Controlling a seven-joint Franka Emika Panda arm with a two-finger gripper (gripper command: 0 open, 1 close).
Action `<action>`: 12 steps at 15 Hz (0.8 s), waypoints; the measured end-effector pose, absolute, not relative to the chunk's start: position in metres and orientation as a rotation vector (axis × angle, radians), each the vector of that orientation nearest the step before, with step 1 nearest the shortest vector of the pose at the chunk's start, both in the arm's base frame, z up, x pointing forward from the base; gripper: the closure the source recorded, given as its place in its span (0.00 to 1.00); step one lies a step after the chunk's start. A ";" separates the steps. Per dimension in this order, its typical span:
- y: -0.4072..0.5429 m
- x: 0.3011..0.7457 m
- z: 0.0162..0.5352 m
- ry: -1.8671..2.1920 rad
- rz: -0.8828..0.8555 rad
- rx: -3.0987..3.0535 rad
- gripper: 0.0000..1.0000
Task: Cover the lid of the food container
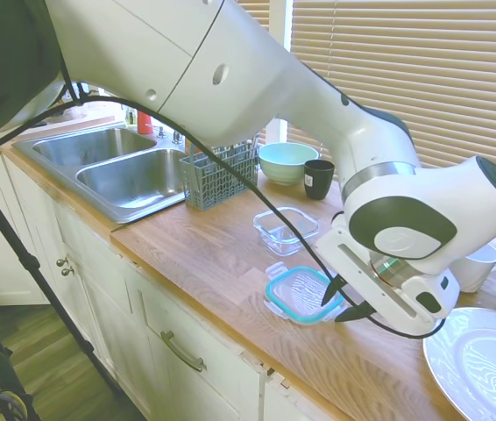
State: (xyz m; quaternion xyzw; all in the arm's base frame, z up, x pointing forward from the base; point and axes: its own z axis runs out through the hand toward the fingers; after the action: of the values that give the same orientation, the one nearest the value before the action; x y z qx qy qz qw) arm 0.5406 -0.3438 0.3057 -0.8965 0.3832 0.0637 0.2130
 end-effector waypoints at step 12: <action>-0.343 0.538 0.336 1.091 0.126 -2.503 1.00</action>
State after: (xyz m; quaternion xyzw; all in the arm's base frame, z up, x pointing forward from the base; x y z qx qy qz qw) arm 0.5384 -0.3427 0.3364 -0.8967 0.3909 0.0451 0.2029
